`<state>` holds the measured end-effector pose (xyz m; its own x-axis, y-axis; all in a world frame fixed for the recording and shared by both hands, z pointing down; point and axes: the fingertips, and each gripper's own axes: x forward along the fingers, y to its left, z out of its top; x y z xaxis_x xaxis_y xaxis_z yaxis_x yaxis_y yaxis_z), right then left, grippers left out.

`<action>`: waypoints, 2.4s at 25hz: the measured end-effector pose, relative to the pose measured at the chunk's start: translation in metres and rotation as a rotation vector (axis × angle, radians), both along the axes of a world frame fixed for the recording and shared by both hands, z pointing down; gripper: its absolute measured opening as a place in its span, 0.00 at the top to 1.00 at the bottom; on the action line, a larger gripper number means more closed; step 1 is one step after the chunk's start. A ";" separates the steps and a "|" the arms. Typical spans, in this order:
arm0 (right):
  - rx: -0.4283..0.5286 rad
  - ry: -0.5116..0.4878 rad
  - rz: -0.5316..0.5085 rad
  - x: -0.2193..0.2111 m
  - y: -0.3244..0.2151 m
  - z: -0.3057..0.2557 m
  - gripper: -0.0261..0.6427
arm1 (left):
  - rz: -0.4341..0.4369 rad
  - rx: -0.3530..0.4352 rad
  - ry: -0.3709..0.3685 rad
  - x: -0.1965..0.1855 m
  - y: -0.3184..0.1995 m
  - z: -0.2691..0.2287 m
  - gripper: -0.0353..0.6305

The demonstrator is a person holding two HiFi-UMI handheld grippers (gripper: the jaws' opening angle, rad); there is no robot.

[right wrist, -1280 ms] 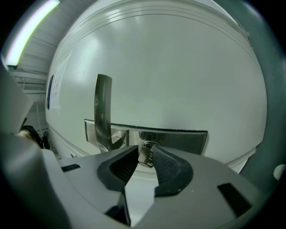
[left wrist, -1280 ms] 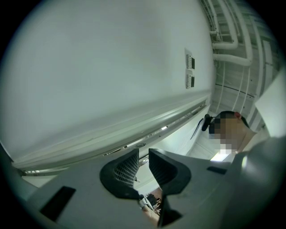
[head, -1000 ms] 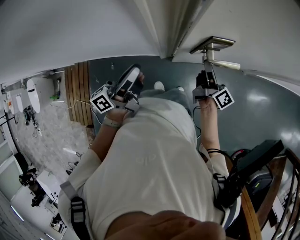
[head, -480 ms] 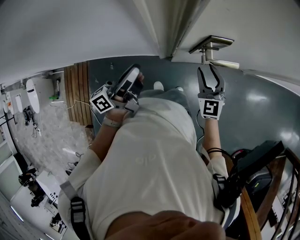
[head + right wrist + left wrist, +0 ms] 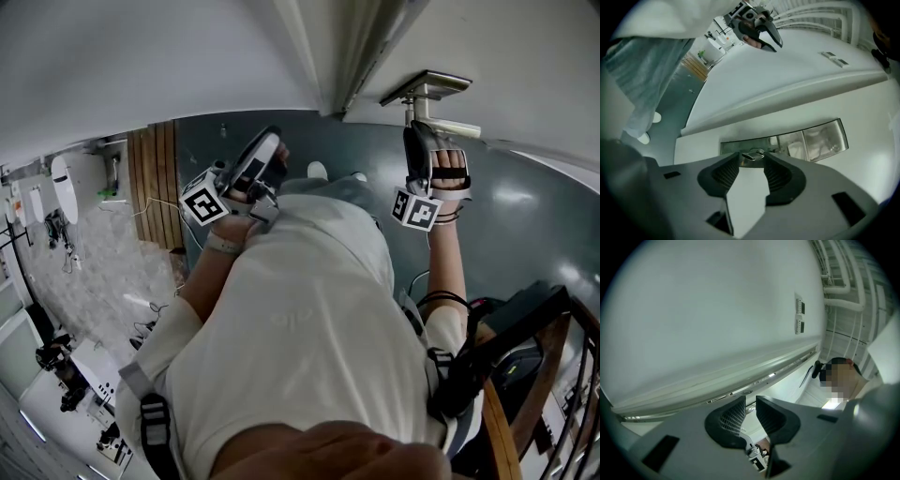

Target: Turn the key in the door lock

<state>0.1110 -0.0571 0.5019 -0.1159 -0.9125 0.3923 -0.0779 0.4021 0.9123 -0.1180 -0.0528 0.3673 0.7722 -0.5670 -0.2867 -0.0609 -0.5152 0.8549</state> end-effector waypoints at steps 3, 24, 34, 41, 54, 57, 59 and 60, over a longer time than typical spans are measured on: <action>0.013 0.074 -0.020 -0.002 -0.009 0.002 0.70 | -0.004 -0.001 0.000 -0.001 0.000 -0.001 0.86; -0.126 -0.326 0.092 -0.007 -0.016 -0.003 0.75 | -0.013 -0.014 0.013 -0.001 0.000 0.002 0.86; -0.036 -0.258 0.132 -0.008 -0.017 -0.002 0.76 | -0.017 -0.011 0.021 -0.002 0.002 0.002 0.86; 0.032 -0.250 0.086 -0.010 -0.001 -0.005 0.76 | -0.027 -0.022 0.019 -0.005 0.002 0.003 0.86; -0.234 -1.263 0.384 0.004 0.004 -0.002 0.76 | -0.025 -0.043 0.043 -0.006 0.000 0.008 0.86; -0.287 -1.507 0.460 0.011 -0.005 0.003 0.76 | -0.023 -0.018 0.040 -0.006 0.000 0.005 0.86; -0.296 -1.593 0.454 0.010 -0.011 -0.001 0.77 | -0.023 -0.019 0.033 -0.006 -0.001 0.005 0.86; -0.305 -1.645 0.450 0.009 -0.014 -0.003 0.81 | -0.024 -0.027 0.033 -0.007 -0.001 0.006 0.86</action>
<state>0.1202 -0.0716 0.4992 -0.3173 -0.9045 0.2849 -0.9187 0.2186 -0.3291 -0.1248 -0.0536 0.3738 0.7485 -0.5933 -0.2963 -0.0447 -0.4909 0.8700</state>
